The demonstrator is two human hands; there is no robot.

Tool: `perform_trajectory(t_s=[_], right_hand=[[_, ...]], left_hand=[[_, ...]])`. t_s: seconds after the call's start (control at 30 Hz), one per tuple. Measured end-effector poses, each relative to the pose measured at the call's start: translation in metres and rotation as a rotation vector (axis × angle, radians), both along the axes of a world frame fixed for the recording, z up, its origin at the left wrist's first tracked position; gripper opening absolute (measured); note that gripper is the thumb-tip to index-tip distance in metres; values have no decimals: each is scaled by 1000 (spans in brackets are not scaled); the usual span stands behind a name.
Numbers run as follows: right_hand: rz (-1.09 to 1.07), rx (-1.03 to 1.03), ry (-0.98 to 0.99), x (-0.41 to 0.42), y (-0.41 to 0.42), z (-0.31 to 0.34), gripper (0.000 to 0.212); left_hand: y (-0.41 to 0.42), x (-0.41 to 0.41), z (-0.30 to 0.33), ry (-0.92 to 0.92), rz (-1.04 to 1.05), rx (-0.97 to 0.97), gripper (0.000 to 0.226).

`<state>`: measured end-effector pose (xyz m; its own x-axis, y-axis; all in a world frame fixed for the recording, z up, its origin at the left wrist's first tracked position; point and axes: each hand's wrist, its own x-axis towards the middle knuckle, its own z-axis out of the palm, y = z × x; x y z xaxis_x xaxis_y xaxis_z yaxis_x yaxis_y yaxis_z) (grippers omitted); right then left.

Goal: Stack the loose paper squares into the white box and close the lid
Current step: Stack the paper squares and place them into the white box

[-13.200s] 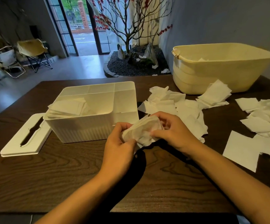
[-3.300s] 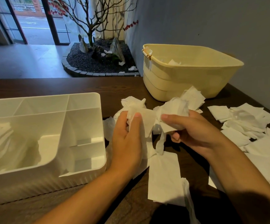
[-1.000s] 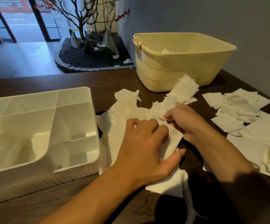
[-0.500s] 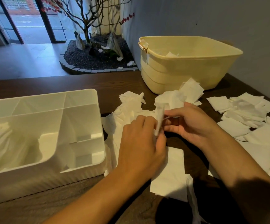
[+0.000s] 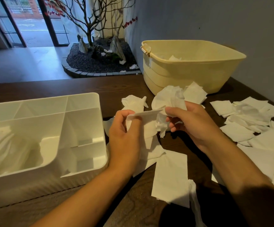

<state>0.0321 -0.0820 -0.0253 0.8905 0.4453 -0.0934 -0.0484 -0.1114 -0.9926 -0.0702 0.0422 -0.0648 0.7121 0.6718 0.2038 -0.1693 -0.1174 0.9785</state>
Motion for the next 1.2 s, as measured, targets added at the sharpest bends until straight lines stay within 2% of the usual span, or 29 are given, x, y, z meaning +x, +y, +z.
perform_trajectory(t_s=[0.1, 0.2, 0.3, 0.5, 0.7, 0.77, 0.83, 0.93, 1.03, 1.13, 1.2], right_hand=[[76, 47, -25, -1, -1, 1, 10], [161, 166, 57, -2, -4, 6, 19], [152, 207, 144, 0, -6, 6, 31], [167, 246, 163, 5, -7, 3, 54], [204, 255, 126, 1, -5, 4, 89], [207, 299, 159, 1, -5, 5, 95], [224, 339, 193, 1, -7, 7, 101], [242, 347, 183, 0, -9, 9, 96], [230, 312, 140, 0, -6, 6, 75], [169, 244, 67, 1, -5, 3, 55], [146, 228, 20, 1, -6, 2, 50]], left_hand=[[0, -1, -1, 5, 7, -53, 11], [1, -2, -2, 33, 33, -70, 14], [2, 0, -3, 45, 49, -80, 16], [2, 3, -7, 63, 40, -74, 17], [0, 3, -8, -41, 2, 21, 62], [-2, 1, -7, -48, -22, 94, 60], [-3, 0, -7, -28, -41, 170, 46], [-5, 0, -8, 33, -79, 179, 31], [-9, -1, -8, 17, -90, 197, 43], [-10, 0, -8, -1, -96, 257, 41], [-9, 1, -10, -23, -92, 253, 34]])
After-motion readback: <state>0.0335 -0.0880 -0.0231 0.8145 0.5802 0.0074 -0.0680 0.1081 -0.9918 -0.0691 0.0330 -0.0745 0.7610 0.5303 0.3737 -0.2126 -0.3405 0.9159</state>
